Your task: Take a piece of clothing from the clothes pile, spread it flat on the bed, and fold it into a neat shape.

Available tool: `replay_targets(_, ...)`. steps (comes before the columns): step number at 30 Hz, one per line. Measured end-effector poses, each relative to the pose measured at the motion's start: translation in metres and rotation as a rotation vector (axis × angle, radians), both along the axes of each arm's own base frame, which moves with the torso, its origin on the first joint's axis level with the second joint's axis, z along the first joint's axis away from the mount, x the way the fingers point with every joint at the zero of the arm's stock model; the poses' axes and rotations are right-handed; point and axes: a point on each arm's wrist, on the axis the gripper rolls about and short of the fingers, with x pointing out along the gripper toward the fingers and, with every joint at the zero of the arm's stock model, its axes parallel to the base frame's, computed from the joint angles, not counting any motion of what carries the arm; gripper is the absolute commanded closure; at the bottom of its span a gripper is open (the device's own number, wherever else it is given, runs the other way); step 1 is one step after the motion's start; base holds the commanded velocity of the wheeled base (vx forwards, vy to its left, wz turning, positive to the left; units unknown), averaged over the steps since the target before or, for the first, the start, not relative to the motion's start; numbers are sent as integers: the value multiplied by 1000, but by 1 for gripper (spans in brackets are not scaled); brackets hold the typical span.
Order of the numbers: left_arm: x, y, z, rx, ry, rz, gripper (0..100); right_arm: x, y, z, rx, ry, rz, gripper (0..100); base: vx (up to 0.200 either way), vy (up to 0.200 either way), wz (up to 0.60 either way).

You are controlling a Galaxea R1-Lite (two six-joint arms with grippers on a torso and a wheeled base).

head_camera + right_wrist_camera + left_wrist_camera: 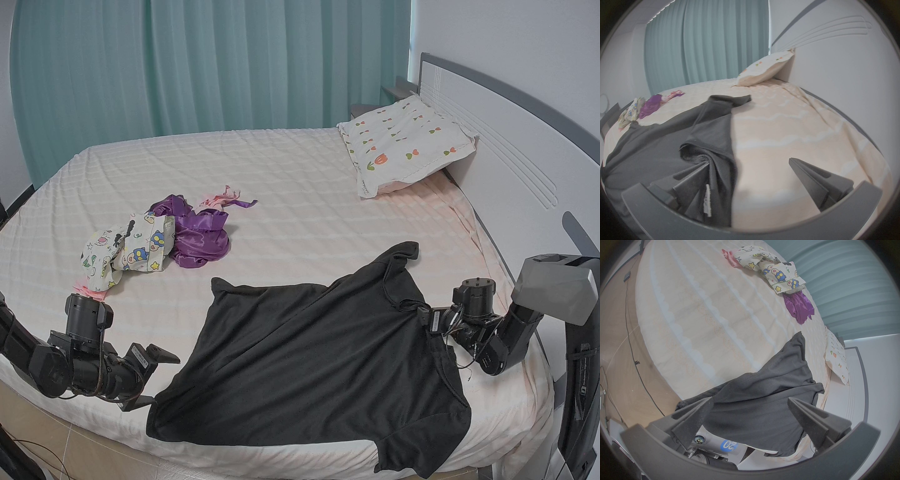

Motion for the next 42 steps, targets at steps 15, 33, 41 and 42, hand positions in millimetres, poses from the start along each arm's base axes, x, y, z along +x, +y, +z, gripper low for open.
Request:
replay_targets(15, 0, 0, -1, 2, 4, 0, 0, 10, -72, 9, 60, -36, -174, 0, 0, 0, 0)
replay_targets(33, 0, 0, -2, 4, 8, -1, 0, -7, -78, 28, 268, -34, -121, 0, 0, 0, 0)
replay_targets(41, 0, 0, -2, 4, 7, 0, 0, -11, -77, 47, 308, -82, -122, 0, 0, 0, 0)
replay_targets(42, 0, 0, -2, 4, 7, 0, 0, -10, -75, 48, 311, -90, -117, 0, 0, 0, 0)
